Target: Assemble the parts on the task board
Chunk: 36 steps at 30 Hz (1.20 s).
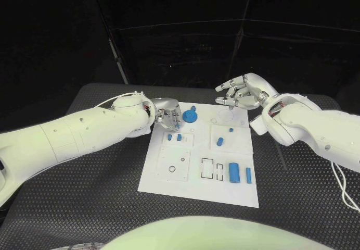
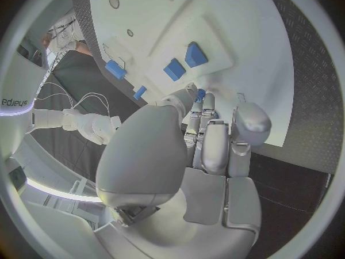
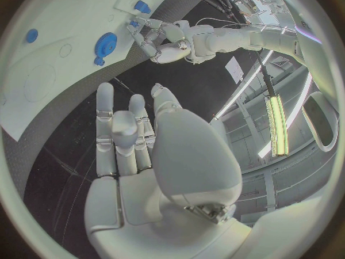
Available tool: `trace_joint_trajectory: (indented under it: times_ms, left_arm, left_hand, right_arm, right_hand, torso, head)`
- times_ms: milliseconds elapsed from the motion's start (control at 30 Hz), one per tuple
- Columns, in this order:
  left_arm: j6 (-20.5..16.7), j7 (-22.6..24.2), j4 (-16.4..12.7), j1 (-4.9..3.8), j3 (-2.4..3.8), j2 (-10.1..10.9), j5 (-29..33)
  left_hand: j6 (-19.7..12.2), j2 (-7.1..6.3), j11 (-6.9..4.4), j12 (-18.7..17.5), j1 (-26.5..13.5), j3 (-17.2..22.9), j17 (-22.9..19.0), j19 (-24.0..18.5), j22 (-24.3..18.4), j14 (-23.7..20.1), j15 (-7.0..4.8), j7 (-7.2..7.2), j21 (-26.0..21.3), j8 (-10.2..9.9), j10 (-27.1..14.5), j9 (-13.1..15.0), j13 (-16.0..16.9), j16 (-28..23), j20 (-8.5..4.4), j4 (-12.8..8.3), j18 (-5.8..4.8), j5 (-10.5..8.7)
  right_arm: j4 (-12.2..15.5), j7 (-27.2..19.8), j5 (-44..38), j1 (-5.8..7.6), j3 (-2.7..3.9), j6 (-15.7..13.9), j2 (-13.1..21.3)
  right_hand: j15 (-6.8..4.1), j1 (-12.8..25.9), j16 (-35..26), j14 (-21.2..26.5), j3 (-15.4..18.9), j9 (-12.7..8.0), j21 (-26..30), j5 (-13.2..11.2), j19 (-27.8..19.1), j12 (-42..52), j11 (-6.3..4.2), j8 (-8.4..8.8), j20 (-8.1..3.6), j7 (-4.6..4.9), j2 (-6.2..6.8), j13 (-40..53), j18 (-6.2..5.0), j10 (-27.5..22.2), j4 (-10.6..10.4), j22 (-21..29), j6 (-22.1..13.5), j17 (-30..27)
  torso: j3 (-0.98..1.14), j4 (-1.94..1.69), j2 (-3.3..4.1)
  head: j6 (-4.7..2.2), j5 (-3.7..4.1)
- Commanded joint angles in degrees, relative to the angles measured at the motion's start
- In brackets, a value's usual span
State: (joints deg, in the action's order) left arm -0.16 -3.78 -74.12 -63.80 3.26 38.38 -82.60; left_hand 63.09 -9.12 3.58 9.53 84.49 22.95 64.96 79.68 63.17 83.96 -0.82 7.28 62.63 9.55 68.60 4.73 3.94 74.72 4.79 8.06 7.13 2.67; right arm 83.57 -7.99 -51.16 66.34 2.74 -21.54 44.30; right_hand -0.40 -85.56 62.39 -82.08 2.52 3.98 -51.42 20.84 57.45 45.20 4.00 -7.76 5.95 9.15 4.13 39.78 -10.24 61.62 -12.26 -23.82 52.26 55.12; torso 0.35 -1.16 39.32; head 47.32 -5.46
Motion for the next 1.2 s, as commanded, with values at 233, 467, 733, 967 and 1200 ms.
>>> trace_joint_trajectory:
  times_ms: [233, 467, 733, 967, 1200]
  left_arm:
    - [0.7, -0.5, 0.3, -0.05, 0.03, -0.4, 0.7]
    - [0.8, -0.6, 0.7, -0.05, 0.03, -0.8, 0.7]
    - [0.7, -0.6, 0.9, -0.05, 0.02, -0.9, 0.7]
    - [0.8, -0.7, 0.9, -0.05, 0.02, -0.9, 0.7]
    - [-0.2, -0.5, 0.5, -0.01, 0.02, -0.5, 0.7]
  left_hand:
    - [-0.3, -0.41, 0.34, -1.1, -0.5, 0.5, -0.1, -0.2, 0.2, 1.7, -0.07, 0.26, 0.1, -0.7, -0.3, -0.2, -0.1, 0.2, 0.11, -0.1, -0.88, 0.08]
    - [-2.1, -1.13, 1.01, -2.6, -1.0, 0.5, -0.5, -0.5, 0.1, 1.5, 0.45, 0.81, -0.1, -2.3, -1.8, -0.8, -0.3, 0.2, 0.45, 0.0, -0.91, 0.08]
    - [-3.0, -1.46, 1.46, -3.9, -1.3, 0.6, -0.8, -0.7, 0.0, 1.4, 0.83, 1.06, -0.3, -3.3, -3.3, -0.9, -0.3, 0.2, 0.79, 0.0, -0.87, 0.07]
    - [-3.0, -1.48, 1.47, -4.0, -1.3, 0.6, -0.9, -0.7, 0.1, 1.4, 0.85, 1.07, -0.3, -3.3, -3.3, -0.9, -0.3, 0.2, 0.8, 0.0, -0.87, 0.07]
    - [-5.9, -2.89, 1.82, -5.4, -1.3, -0.3, -1.3, -0.9, -0.1, 1.2, 1.13, 0.67, -0.7, -5.4, -5.4, -1.2, -0.3, 0.1, 1.14, -0.6, -0.76, 0.06]
  right_arm:
    - [0.1, -0.5, 0.2, 0.1, 0.03, 0.2, -0.1]
    - [0.1, -0.5, 0.2, 0.1, 0.03, 0.2, -0.1]
    - [0.1, -0.5, 0.2, 0.1, 0.03, 0.3, -0.1]
    - [0.0, -0.5, 0.2, 0.1, 0.03, 0.3, -0.1]
    - [-0.2, -0.3, 0.2, 0.1, 0.03, 0.3, 0.0]
  right_hand:
    - [0.0, -0.1, -0.3, 0.0, 0.0, 0.0, 0.3, 0.1, 0.4, 0.3, -0.08, -0.31, 0.01, -0.09, -0.26, -0.1, -0.28, -0.4, -0.4, 0.1, -0.2, 0.0]
    - [0.0, -0.1, -0.3, 0.0, 0.0, 0.0, 0.3, 0.1, 0.4, 0.3, -0.08, -0.31, 0.01, -0.09, -0.26, -0.1, -0.28, -0.4, -0.4, 0.1, -0.2, 0.0]
    - [0.0, -0.1, -0.3, 0.0, 0.0, 0.0, 0.3, 0.1, 0.4, 0.3, -0.08, -0.31, 0.01, -0.09, -0.26, -0.1, -0.28, -0.4, -0.4, 0.1, -0.2, 0.0]
    - [0.0, -0.1, -0.3, 0.0, 0.0, 0.0, 0.3, 0.1, 0.4, 0.3, -0.08, -0.31, 0.01, -0.09, -0.26, -0.1, -0.28, -0.4, -0.4, 0.1, -0.2, 0.0]
    - [0.0, -0.1, -0.4, 0.0, 0.1, 0.0, 0.4, 0.2, 0.4, 0.3, -0.08, -0.34, 0.01, -0.08, -0.25, -0.1, -0.28, -0.5, -0.4, 0.1, -0.2, -0.1]
  torso:
    - [0.01, 0.04, 0.02]
    - [0.0, 0.01, 0.01]
    - [0.03, 0.0, 0.01]
    - [0.0, 0.01, -0.02]
    - [-0.02, -0.01, -0.04]
  head:
    - [0.03, 0.0]
    - [0.14, 0.09]
    - [0.23, 0.13]
    - [0.36, 0.14]
    - [0.28, 0.2]
